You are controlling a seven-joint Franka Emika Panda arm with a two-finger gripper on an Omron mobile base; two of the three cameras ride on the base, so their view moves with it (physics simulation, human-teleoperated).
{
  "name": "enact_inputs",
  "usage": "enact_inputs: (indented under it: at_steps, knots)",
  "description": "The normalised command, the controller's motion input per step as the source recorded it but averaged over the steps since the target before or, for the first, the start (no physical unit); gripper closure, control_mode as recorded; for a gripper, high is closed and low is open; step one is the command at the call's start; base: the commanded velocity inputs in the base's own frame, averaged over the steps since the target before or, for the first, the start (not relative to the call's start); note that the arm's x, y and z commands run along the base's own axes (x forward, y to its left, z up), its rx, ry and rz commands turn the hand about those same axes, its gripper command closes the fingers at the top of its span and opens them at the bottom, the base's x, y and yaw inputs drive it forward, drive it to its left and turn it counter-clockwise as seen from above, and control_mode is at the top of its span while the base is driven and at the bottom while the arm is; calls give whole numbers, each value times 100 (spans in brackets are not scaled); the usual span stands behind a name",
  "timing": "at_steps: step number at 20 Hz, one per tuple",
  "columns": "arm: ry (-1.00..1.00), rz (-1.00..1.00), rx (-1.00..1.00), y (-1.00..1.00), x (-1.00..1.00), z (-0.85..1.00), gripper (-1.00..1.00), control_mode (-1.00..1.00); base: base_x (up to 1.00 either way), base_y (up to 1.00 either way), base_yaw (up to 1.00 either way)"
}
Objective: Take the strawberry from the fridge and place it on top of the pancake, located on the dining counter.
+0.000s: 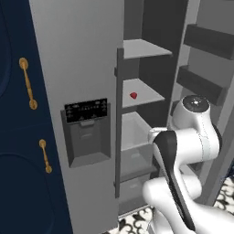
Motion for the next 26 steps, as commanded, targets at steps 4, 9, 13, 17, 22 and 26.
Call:
enact_inputs:
  at_steps: [4,9,13,17,22,26]
  knots:
    - [0,0,0,0,0,0,-100,100,62,3,-2]
    - [0,0,0,0,0,0,-100,100,44,-1,1]
    - [0,0,0,0,0,0,-100,100,52,-1,4]
    - [0,0,0,0,0,0,-100,100,30,-11,2]
    - [0,0,0,0,0,0,-100,100,27,-22,1]
    - [0,0,0,0,0,0,-100,100,40,-42,2]
